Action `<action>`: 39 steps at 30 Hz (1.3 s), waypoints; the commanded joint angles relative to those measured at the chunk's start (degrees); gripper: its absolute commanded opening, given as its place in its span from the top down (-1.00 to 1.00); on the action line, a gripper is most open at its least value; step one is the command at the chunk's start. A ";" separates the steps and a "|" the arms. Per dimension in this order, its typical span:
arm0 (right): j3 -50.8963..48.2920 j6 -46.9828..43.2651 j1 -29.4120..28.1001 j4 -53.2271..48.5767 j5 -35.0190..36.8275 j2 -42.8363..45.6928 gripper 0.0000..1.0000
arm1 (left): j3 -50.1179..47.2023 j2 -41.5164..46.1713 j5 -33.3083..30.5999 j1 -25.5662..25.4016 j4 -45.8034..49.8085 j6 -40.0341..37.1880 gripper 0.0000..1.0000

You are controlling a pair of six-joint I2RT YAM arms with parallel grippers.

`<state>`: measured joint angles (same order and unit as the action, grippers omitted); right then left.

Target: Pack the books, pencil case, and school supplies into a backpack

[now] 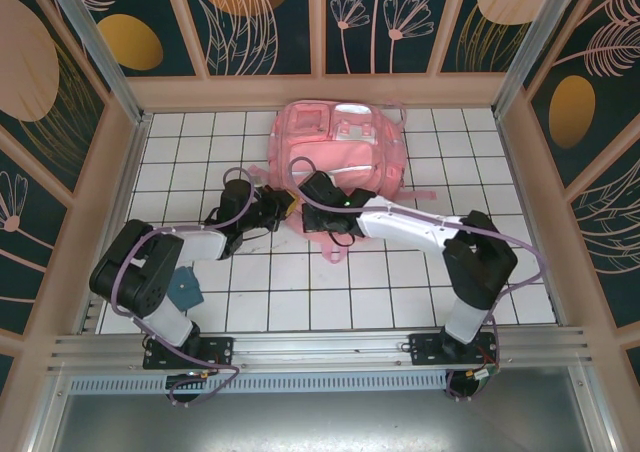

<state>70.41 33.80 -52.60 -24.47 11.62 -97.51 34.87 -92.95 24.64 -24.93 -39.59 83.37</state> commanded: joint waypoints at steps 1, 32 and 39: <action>-3.21 4.15 0.17 -8.80 6.55 5.48 0.91 | 2.37 2.02 -4.08 0.54 0.68 -3.39 1.00; -9.10 -8.31 4.76 7.75 -8.57 11.80 1.00 | -0.43 22.94 -13.87 3.89 32.67 -20.62 -0.14; -5.13 -8.57 -0.51 11.96 -14.84 7.54 1.00 | 1.29 27.30 -11.70 1.72 40.26 -27.63 -0.12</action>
<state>62.54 26.76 -51.40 -17.39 2.31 -89.67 34.17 -66.37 12.95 -21.91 -5.78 62.33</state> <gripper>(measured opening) 0.049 0.563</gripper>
